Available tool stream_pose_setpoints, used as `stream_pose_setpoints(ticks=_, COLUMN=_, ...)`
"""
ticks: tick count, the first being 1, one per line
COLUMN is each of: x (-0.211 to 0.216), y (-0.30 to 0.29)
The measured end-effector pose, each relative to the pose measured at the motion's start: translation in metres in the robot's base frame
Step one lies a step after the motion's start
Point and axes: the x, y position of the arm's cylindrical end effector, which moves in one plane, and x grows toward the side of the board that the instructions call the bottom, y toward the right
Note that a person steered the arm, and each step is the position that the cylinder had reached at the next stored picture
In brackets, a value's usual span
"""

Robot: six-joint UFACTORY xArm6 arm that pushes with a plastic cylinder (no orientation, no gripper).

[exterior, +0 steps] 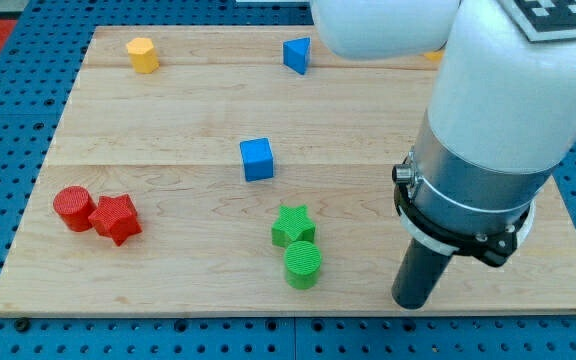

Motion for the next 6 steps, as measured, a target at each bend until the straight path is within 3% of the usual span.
stream_pose_setpoints(ticks=2, x=-0.073, y=0.005)
stream_pose_setpoints(ticks=4, x=-0.076, y=0.014)
stream_pose_setpoints(ticks=6, x=-0.114, y=0.014)
